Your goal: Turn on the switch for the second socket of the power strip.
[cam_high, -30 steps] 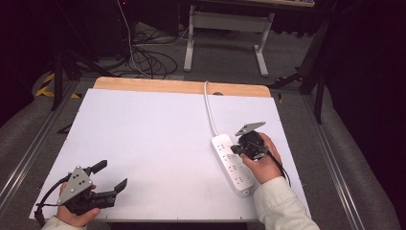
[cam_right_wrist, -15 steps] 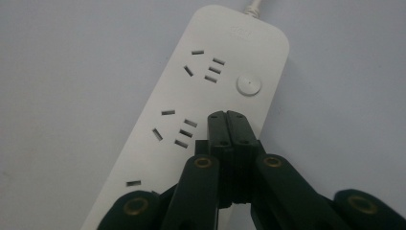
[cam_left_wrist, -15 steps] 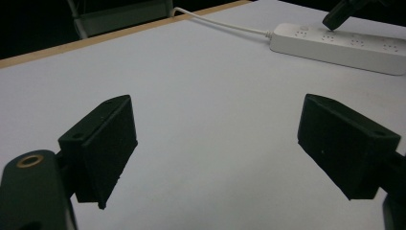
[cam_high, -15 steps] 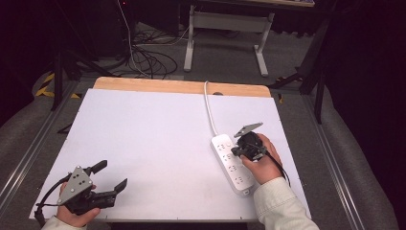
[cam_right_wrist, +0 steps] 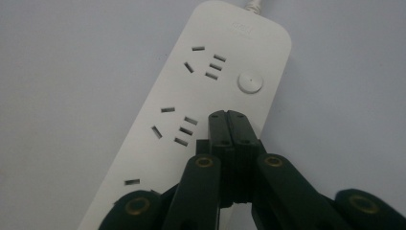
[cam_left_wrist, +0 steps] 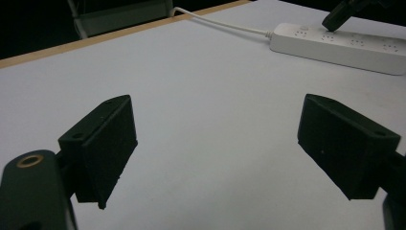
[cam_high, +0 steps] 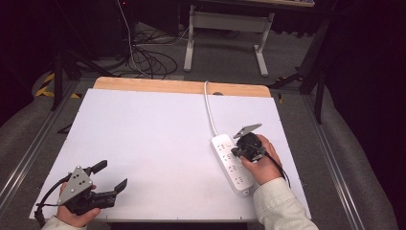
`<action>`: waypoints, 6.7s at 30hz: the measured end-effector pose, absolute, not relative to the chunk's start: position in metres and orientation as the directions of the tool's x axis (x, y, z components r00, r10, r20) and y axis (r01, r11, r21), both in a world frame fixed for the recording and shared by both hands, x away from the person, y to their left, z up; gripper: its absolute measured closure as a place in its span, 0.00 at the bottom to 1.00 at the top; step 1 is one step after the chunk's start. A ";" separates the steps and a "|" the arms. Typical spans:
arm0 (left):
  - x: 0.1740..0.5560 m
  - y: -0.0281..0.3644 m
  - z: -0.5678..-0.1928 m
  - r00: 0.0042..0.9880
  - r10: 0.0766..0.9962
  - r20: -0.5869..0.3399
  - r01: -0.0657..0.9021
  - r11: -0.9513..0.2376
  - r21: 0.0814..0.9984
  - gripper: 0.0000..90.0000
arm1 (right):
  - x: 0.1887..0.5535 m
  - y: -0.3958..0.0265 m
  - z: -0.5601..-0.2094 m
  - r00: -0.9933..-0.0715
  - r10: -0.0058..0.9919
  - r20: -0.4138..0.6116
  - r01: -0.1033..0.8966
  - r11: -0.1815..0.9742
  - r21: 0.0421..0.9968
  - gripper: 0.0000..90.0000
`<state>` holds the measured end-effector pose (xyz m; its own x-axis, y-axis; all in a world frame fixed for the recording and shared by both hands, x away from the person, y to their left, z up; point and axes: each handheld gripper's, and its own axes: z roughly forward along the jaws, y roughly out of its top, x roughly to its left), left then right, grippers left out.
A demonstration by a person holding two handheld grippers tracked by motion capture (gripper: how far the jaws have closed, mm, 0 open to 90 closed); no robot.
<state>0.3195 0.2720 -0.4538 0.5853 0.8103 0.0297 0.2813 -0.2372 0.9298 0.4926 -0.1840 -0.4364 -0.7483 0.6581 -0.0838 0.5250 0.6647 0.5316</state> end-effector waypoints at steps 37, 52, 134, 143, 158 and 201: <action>0.319 0.272 -0.454 0.585 0.810 0.036 0.281 -0.244 0.928 0.15 | 0.492 -0.184 -0.441 -0.729 0.681 -0.068 0.552 0.645 0.528 1.00; 0.319 0.272 -0.453 0.586 0.810 0.030 0.281 -0.238 0.930 0.15 | 0.487 -0.189 -0.437 -0.720 0.689 -0.081 0.524 0.616 0.588 1.00; 0.319 0.271 -0.454 0.587 0.809 0.030 0.281 -0.239 0.929 0.15 | 0.392 -0.237 -0.415 -0.763 0.646 0.025 0.268 0.282 0.921 0.08; 0.319 0.270 -0.453 0.589 0.807 0.031 0.282 -0.241 0.929 0.15 | 0.385 -0.248 -0.442 -0.742 0.669 0.039 0.308 0.288 0.907 0.07; 0.317 0.270 -0.454 0.595 0.803 0.028 0.288 -0.246 0.926 0.15 | 0.378 -0.255 -0.472 -0.749 0.661 0.048 0.338 0.318 0.886 0.07; 0.320 0.269 -0.455 0.593 0.804 0.045 0.290 -0.265 0.920 0.15 | 0.375 -0.256 -0.485 -0.739 0.673 0.016 0.332 0.343 0.879 0.08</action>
<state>0.3197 0.2692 -0.4547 0.5933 0.8038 0.0448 0.2899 -0.2653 0.9196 0.3747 -0.2560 -0.4847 -0.7394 0.6730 0.0162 0.3318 0.3434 0.8786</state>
